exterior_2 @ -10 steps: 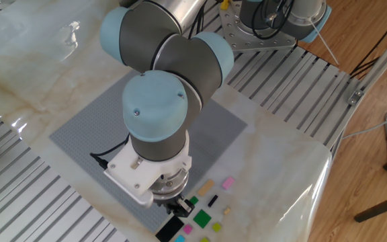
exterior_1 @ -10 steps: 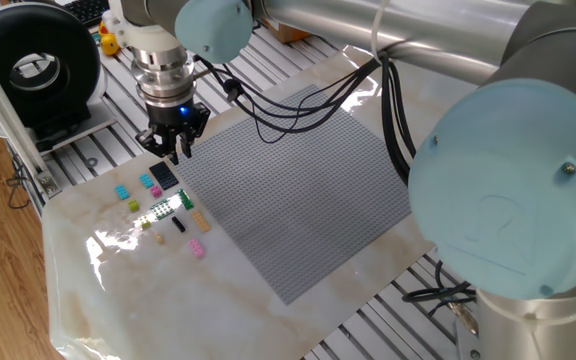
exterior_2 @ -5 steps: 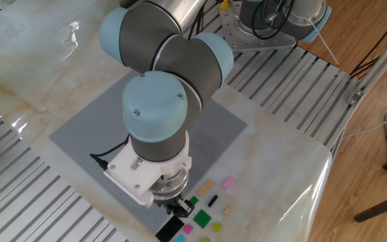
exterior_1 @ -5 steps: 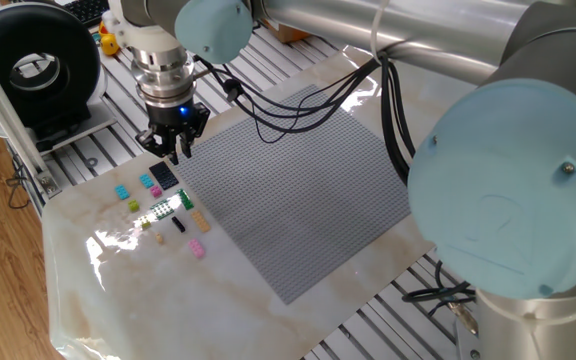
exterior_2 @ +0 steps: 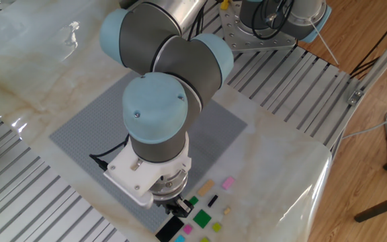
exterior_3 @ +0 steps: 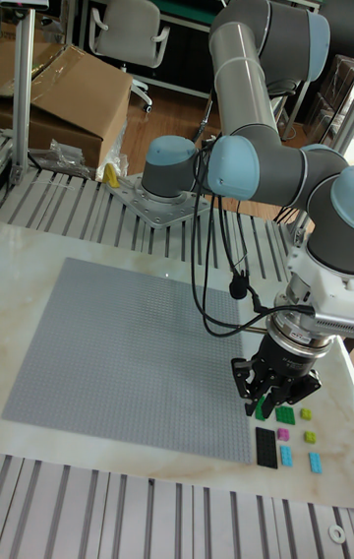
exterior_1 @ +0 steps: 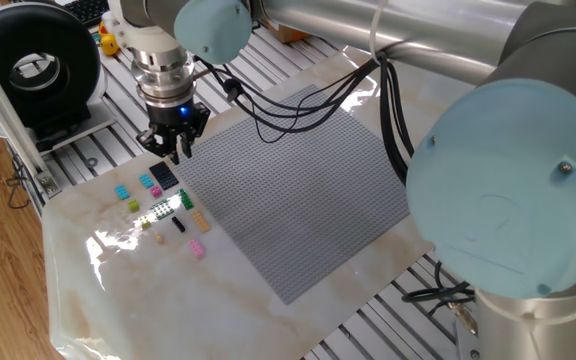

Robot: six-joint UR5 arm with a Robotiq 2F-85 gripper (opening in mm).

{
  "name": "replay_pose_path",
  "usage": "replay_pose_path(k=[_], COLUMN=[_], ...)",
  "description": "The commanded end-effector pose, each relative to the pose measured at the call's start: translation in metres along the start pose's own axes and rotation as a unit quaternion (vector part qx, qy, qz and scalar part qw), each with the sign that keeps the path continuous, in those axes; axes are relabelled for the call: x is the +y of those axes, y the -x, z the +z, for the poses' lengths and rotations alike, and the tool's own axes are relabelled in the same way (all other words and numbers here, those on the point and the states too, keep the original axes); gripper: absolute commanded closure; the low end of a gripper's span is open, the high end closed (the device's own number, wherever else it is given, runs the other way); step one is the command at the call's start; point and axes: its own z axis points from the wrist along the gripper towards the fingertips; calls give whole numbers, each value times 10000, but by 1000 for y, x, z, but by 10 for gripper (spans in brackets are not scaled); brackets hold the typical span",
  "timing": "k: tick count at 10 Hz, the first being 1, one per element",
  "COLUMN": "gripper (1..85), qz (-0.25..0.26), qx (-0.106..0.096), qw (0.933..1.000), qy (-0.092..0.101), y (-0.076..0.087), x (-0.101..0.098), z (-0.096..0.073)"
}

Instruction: Stack small Lego blocks randomly, one at a time

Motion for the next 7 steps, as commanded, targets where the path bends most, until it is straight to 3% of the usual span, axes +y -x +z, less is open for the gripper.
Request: replay_pose_path(k=[1, 3, 4, 7], gripper=[570, 553, 493, 477], qz=[57, 143, 225, 299], qx=[-54, -244, -256, -247], qw=[9998, 9986, 9981, 9985], qy=[163, 439, 509, 389], y=[2, 15, 20, 30], x=[6, 24, 33, 33], z=[-4, -3, -5, 2])
